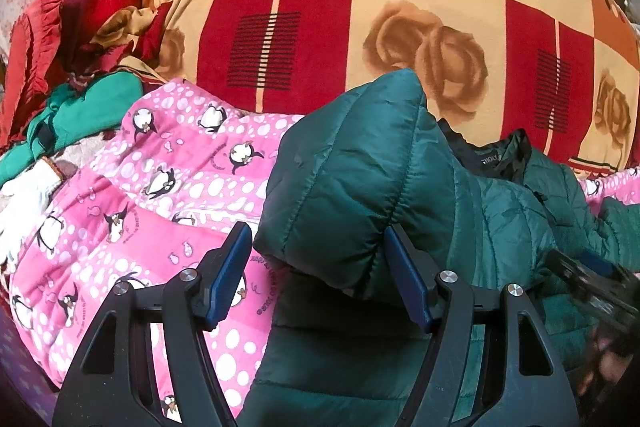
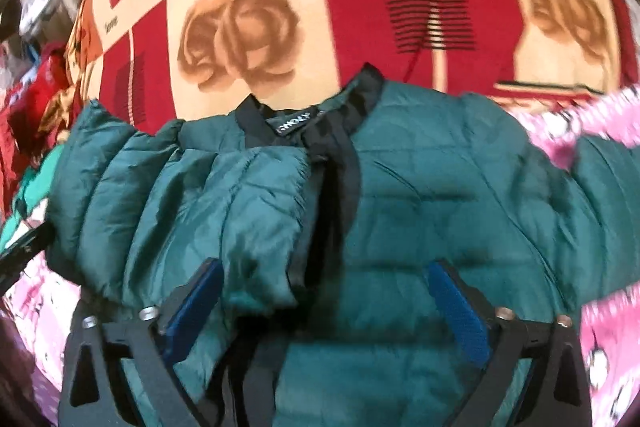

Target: Fold large clothes

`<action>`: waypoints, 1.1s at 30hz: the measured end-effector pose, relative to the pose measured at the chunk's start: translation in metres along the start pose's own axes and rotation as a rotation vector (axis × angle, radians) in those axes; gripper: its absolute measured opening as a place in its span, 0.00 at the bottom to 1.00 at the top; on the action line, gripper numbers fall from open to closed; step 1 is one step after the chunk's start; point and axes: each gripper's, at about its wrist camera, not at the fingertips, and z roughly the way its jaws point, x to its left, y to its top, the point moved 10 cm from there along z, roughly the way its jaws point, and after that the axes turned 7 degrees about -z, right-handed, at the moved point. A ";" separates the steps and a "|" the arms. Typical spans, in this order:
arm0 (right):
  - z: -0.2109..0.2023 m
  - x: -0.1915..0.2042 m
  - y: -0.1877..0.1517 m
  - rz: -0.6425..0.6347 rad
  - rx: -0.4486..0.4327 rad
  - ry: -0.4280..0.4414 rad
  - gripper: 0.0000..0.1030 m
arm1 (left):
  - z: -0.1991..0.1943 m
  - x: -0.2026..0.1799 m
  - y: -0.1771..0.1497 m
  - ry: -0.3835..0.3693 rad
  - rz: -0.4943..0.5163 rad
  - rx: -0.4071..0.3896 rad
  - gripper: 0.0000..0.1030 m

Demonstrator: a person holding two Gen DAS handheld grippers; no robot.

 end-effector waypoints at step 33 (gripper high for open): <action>-0.022 -0.123 0.005 -0.038 -0.075 -0.299 0.15 | 0.021 0.014 -0.010 0.040 -0.038 0.055 0.67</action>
